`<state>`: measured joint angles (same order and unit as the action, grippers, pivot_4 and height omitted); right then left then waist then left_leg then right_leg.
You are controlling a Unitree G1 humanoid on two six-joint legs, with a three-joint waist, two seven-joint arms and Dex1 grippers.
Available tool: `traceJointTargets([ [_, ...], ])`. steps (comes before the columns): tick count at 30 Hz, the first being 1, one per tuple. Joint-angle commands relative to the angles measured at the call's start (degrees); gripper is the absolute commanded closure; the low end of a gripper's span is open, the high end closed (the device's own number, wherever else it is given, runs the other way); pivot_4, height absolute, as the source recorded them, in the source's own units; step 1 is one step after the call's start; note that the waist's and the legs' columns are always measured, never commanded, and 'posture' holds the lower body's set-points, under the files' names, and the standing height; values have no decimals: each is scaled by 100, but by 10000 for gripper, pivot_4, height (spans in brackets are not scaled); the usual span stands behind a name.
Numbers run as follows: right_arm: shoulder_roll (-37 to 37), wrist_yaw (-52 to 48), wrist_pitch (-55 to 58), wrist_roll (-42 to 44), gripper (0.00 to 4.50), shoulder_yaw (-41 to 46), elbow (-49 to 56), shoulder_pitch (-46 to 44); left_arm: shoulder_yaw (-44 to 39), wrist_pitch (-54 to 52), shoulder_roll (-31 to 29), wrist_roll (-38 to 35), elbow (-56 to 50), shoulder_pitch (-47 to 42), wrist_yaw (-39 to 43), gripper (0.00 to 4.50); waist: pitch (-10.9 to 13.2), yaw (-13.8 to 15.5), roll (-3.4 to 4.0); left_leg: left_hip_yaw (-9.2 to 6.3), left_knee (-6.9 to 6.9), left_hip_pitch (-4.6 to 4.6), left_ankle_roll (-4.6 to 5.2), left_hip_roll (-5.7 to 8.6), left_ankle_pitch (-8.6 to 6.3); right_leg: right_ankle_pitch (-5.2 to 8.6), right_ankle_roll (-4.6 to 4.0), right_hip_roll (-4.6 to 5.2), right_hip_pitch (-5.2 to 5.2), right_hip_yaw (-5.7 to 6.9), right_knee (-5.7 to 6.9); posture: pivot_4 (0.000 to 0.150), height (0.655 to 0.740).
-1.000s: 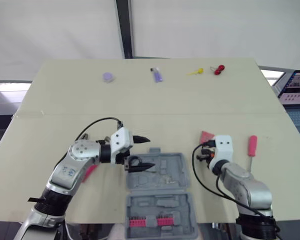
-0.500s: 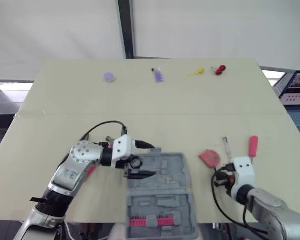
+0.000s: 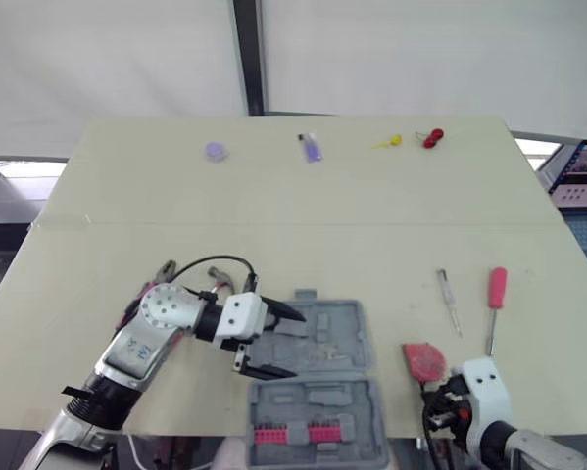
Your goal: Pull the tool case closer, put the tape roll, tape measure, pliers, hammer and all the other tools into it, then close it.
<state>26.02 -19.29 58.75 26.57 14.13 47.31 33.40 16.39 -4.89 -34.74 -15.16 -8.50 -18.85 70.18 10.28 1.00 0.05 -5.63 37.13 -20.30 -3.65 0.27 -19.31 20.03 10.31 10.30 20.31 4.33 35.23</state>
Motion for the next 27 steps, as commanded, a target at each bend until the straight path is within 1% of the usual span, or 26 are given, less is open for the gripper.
traceJointTargets([
  [1, -32, 23, -37, 41, 44579, 21, 211, 119, 33, 110, 39, 31, -56, -5, 18, 0, 0, 21, 0, 0, 1, 0, 0, 0, 0, 0, 0, 0, -1, 0, -1, 1500, 7400],
  [4, 39, -30, -16, 60, 44579, -67, 244, 138, 70, 148, 54, 49, -27, -26, 41, 0, 0, 31, 0, 0, 1, 1, 1, 0, 0, 0, 0, 0, -1, 0, 0, 1500, 7400],
  [7, 157, -74, 221, 190, 36336, 194, 202, -9, 55, 142, 92, 54, 3, -79, -9, 0, 0, 32, 0, 0, 2, 0, 1, 0, 0, 0, 0, 0, -1, 0, -1, 1500, 7400],
  [8, 251, -138, 273, 235, 30519, 284, 223, -36, 41, 140, 108, 51, 16, -90, -32, 0, 0, 33, 0, 0, 2, 0, 1, 0, 0, 0, 0, 0, -2, 0, 0, 1500, 7400],
  [10, 508, -336, 334, 338, 20883, 408, 309, -15, 26, 146, 128, 58, 24, -92, -63, 0, 0, 38, 1, 0, 4, 1, 1, 0, -1, 0, 0, 0, -3, 0, 0, 1500, 7400],
  [12, 1171, -929, 247, 451, 11238, 641, 426, 194, 7, 162, 159, 55, -7, -63, -114, 0, 0, 42, 1, 0, 3, 0, 2, 0, -1, 0, 0, 0, -3, 0, -2, 1500, 7400],
  [13, 1504, -1265, 27, 431, 5451, 793, 429, 270, -14, 160, 185, 35, -32, -44, -158, 0, 0, 46, 1, 1, 3, 0, 3, 1, -2, 0, 0, 0, -4, 0, -5, 1500, 7400],
  [14, 1844, -1675, -273, 426, 610, 975, 346, 271, -44, 155, 211, 1, -69, -18, -200, 0, 0, 47, -1, 3, 5, 1, 5, 1, -3, 0, 0, 0, -7, 0, -7, 1500, 7400],
  [15, 2115, -2012, -557, 408, 240, 1096, 221, 247, -60, 151, 231, -19, -95, -3, -232, 0, 0, 50, -1, 3, 3, 3, 6, 0, -3, 0, 1, 0, -13, 3, -10, 1500, 7400],
  [17, 2734, -2906, -1681, 79, 240, 1183, -356, 40, -81, 335, 260, 41, -122, 35, -279, 0, 0, 31, -2, 4, 8, 9, 8, 1, -4, -4, 6, 0, -24, 3, -18, 1500, 7400],
  [20, 3288, -3990, -3464, -415, 240, 938, -1459, -454, -99, 754, 248, 161, -115, 108, -296, 0, 0, 34, -4, 6, 6, 25, 14, 0, -7, -5, 8, -2, -47, 6, -35, 1500, 7400],
  [24, 3481, -5300, -6279, -1038, 240, 142, -3222, -1453, -117, 1385, 107, 254, -30, 353, -162, 0, 1, 38, -5, 7, 6, 20, 19, -2, -10, -9, 15, 0, -63, 22, -59, 1500, 7400],
  [27, 3471, -5809, -7272, -1219, 240, -372, -4208, -2256, -110, 1780, -35, 302, 25, 541, -43, 0, 3, 22, -3, 12, 11, 15, 23, -1, -10, -21, 31, 3, -77, 28, -85, 1500, 7400],
])
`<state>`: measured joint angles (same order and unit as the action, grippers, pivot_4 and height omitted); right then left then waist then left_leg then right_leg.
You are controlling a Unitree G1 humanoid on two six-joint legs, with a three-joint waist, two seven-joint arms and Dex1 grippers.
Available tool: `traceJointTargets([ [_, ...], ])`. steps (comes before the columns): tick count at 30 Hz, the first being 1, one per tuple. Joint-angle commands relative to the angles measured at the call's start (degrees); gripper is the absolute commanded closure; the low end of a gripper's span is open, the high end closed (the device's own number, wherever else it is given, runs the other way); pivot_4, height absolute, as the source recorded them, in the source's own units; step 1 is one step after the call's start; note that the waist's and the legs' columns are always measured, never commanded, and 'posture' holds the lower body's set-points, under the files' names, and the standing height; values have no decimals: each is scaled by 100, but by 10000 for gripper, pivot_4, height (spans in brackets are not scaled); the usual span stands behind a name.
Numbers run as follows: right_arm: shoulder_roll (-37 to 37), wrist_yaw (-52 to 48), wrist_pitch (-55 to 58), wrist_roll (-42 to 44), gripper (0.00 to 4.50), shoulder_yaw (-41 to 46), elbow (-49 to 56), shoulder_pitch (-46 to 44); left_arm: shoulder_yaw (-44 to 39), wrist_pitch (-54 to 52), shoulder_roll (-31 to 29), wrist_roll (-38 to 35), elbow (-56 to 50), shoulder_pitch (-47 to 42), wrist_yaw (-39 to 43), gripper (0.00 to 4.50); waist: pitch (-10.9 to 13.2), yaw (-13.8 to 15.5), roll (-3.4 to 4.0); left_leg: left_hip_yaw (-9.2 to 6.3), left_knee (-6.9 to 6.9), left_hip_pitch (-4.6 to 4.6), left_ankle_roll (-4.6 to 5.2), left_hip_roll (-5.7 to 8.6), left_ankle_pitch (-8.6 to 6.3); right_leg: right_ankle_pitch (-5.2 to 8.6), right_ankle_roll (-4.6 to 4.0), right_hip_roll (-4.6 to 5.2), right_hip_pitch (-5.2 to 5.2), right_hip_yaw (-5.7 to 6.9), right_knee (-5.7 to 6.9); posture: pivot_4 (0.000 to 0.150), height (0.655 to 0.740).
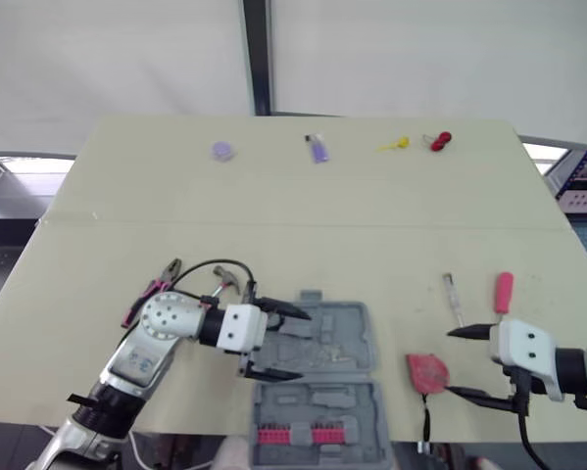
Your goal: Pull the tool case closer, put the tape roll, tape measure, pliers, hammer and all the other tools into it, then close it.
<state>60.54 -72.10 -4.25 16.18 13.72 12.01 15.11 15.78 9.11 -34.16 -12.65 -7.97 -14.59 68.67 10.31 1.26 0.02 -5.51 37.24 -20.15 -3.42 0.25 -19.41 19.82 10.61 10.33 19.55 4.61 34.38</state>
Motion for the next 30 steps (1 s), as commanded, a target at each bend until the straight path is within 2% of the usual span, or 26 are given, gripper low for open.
traceJointTargets([
  [1, 20, -691, -1241, -230, 240, -507, -931, -681, -65, 436, -141, 37, -35, 164, 122, 0, 1, -7, 1, 1, 4, -1, 1, -1, 0, -7, 1, 0, -2, 0, -6, 1500, 7400],
  [4, -45, -1035, -1852, -302, 240, -928, -1485, -1272, -116, 568, -226, 69, -66, 217, 79, 0, 0, -10, 3, 4, 9, -2, 5, -1, 3, -20, 5, 0, -8, -1, -20, 1500, 7400],
  [9, -167, -1202, -1909, -275, 240, -1347, -1986, -1751, -158, 610, -282, 202, -71, 266, -133, 0, 0, 9, 3, 3, 7, -6, 5, -1, 3, -24, 10, -1, -12, 2, -32, 1500, 7400],
  [30, -580, -791, -2334, -753, 240, -1797, -2804, -1992, -135, 486, -237, 342, -109, 164, -373, 0, -1, 1, 5, 8, 10, -6, 5, -1, 3, -30, 10, -1, -11, 0, -33, 1500, 7400],
])
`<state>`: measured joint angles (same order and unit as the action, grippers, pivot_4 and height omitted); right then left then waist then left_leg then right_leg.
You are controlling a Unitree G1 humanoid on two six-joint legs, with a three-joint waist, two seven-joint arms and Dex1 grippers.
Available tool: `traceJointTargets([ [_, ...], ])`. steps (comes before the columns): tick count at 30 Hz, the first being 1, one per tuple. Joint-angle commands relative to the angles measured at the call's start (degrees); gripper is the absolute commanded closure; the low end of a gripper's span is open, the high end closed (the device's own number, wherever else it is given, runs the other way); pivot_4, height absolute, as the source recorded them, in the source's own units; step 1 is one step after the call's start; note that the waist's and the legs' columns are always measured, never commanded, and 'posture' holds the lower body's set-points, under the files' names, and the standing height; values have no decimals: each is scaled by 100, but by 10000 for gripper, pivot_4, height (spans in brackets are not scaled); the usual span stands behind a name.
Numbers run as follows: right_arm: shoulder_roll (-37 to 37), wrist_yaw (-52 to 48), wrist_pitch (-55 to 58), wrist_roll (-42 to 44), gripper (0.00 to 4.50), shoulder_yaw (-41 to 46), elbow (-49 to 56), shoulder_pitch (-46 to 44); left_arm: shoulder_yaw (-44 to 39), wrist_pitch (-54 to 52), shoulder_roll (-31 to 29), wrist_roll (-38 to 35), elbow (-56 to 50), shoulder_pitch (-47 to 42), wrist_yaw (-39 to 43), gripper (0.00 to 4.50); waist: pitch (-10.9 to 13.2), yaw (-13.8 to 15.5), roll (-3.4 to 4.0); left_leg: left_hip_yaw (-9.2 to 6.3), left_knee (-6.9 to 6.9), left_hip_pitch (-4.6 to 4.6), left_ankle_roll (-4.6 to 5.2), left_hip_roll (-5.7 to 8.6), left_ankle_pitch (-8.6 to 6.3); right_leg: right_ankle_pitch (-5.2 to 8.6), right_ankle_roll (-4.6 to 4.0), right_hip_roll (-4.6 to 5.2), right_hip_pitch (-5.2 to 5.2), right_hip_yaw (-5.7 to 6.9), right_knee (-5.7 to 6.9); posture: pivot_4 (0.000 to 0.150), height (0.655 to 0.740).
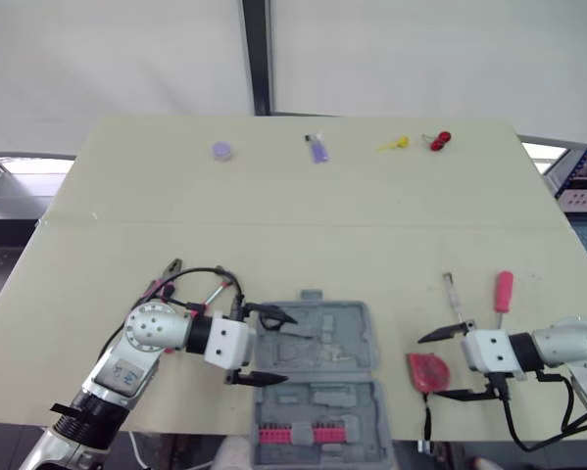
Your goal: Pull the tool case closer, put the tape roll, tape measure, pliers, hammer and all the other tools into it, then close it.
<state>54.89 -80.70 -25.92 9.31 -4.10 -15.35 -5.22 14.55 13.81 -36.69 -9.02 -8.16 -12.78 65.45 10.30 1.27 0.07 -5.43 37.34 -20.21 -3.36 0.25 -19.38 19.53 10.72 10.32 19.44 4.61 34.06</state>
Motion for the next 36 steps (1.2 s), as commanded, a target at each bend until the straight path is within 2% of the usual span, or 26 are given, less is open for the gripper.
traceJointTargets([
  [1, -32, 92, -234, -106, 240, -27, -130, 45, -8, 13, 20, -16, -91, -21, -55, 0, 0, -1, 0, 0, 0, 0, 0, 0, 0, 0, 0, 0, 0, 0, 0, 1500, 7400],
  [17, -254, 343, -443, -391, 240, -210, -780, -95, -26, -24, -15, -5, -79, -47, -49, 0, -1, -6, 1, 1, 1, 1, 0, 0, 0, 0, 0, 0, -1, -1, 0, 1500, 7400],
  [20, -272, 356, -456, -403, 7963, -212, -821, -126, -33, -35, -24, -8, -84, -48, -47, 0, 0, -6, 0, 1, 1, 1, 0, 0, 0, 0, -1, 0, -1, -1, 0, 1500, 7400],
  [22, -278, 357, -473, -407, 16094, -216, -853, -139, -31, -43, -28, -9, -97, -42, -44, 0, -1, -18, 1, 2, 3, 1, 0, 0, 0, -2, -1, 0, -3, -1, 0, 1500, 7400],
  [26, -272, 425, -372, -387, 16166, -162, -821, -132, -24, -66, 1, -8, -99, -36, -72, 0, -1, -32, 1, 5, 1, 3, 0, 0, 0, -4, -1, 0, -2, -4, -1, 1500, 7400],
  [29, -87, 423, 325, -220, 16166, -38, -110, -107, -92, -199, 35, -98, -180, 4, -157, 0, -1, -35, 1, 5, 3, 2, 0, 0, 0, -5, 0, 0, -2, -4, -1, 1500, 7400],
  [33, 178, 765, 2273, 38, 16166, 170, 1714, -397, -363, -651, 90, -371, -360, 117, -433, 0, 1, -65, 23, 6, 0, 0, 0, -1, 0, -5, 0, -1, 6, -6, 2, 1500, 7400],
  [36, 423, 860, 3702, -254, 16166, -120, 2891, -903, -539, -895, 179, -538, -326, 171, -620, 0, 1, -46, 26, 5, -2, -2, 0, -2, 0, -5, 0, -1, 8, -5, 0, 1500, 7400],
])
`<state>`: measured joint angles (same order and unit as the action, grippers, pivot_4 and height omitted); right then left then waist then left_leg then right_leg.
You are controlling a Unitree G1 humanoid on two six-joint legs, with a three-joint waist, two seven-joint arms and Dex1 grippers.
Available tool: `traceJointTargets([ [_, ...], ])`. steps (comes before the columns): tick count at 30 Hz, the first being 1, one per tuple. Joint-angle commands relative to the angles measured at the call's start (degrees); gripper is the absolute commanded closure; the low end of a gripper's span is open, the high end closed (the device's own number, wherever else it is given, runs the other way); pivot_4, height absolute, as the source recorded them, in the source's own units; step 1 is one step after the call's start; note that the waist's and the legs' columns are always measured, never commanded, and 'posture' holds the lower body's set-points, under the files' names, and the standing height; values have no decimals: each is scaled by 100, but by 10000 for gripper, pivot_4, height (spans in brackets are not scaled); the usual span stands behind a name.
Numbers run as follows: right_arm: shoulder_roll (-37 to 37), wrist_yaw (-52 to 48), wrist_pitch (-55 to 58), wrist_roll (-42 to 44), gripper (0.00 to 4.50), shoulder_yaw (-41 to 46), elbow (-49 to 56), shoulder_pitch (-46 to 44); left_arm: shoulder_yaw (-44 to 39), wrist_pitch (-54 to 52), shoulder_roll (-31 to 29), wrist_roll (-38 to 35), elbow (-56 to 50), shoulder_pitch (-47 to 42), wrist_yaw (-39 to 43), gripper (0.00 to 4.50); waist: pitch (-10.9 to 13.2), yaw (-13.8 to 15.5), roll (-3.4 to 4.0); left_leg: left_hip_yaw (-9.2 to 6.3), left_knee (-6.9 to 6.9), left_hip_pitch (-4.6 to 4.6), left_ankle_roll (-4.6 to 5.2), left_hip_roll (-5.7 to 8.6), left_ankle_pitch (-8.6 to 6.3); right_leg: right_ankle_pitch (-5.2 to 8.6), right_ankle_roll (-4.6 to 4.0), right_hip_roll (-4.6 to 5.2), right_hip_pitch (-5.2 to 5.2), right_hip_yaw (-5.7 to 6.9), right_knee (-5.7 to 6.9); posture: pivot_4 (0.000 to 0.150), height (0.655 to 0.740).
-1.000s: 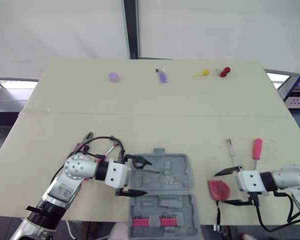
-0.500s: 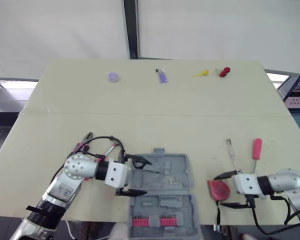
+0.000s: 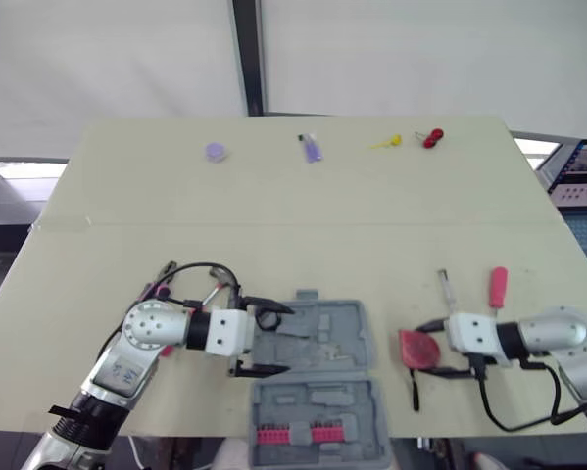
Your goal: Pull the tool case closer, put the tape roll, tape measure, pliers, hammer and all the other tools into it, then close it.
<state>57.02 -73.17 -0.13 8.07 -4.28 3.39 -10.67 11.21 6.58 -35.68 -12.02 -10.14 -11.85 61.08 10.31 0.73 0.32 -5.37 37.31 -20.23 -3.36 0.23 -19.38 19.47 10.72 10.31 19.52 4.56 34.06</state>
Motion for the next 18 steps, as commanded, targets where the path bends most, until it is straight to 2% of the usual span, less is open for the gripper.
traceJointTargets([
  [1, 279, 87, 1670, -392, 16166, -353, 1253, -655, -243, -205, 116, -264, -97, 84, -231, 0, 0, 26, 0, 0, 1, -2, 0, 0, 0, 0, 0, 0, 1, 0, -1, 1500, 7400],
  [4, 221, -34, 2921, -953, 16166, -1113, 1701, -1562, -275, -190, 207, -251, 28, 91, -282, 0, 0, 47, 0, -1, 4, -5, 0, 1, 0, -1, 0, 0, 1, 0, -4, 1500, 7400],
  [8, 155, -404, 3977, -1345, 16166, -2039, 2351, -2412, -258, -106, 251, -155, 113, 143, -317, 0, 0, 76, 0, -7, 4, -18, 0, 2, 0, -1, 0, 0, 13, 2, -6, 1500, 7400],
  [14, -221, -209, 4191, -2103, 16166, -2948, 2358, -2911, -279, -105, 244, -139, 116, 205, -349, 0, 0, 44, -1, -5, 6, -18, 0, 2, 0, -1, 1, 0, 16, 1, -1, 1500, 7400],
  [18, -332, -248, 4389, -2260, 16166, -3136, 2433, -2963, -257, -118, 263, -123, 107, 207, -394, 0, 0, 49, -1, -4, 7, -19, 0, 2, 0, -1, 1, 0, 17, 0, -1, 1500, 7400],
])
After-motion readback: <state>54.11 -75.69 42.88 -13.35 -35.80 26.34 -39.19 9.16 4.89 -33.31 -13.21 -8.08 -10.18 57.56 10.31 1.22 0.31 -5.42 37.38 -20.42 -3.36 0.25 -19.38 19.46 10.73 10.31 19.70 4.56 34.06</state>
